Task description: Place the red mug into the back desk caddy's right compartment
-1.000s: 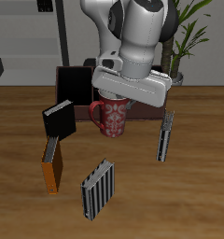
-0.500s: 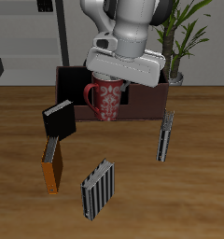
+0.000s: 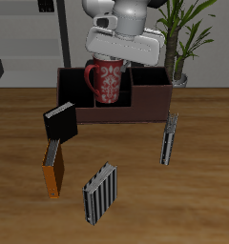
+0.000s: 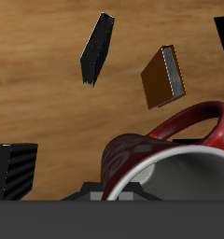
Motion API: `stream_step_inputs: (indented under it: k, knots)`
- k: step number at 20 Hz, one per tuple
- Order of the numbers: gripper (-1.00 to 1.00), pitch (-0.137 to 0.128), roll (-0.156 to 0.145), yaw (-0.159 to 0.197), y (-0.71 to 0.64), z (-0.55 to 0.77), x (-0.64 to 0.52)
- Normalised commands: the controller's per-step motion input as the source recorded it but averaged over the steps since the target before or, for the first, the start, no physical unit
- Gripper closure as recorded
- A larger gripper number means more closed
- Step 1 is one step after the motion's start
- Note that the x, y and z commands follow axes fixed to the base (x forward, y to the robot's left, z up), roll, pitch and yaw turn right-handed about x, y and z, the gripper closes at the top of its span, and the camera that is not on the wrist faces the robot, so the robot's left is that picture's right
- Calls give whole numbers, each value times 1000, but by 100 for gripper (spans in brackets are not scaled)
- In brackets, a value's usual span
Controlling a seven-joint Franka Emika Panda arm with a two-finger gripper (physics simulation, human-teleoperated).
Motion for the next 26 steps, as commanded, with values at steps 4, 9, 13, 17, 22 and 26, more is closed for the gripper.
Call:
stream_step_inputs:
  k: [4,9,13,17,22,26]
  knots:
    - [100,-11,-25,33,-57,156,-457]
    - [100,-16,-16,9,-39,58,-168]
    - [100,-95,-44,76,-28,122,-665]
    - [100,-46,28,46,54,-60,-346]
    - [100,-8,27,45,10,-93,-225]
    - [100,-7,26,5,-31,14,-293]
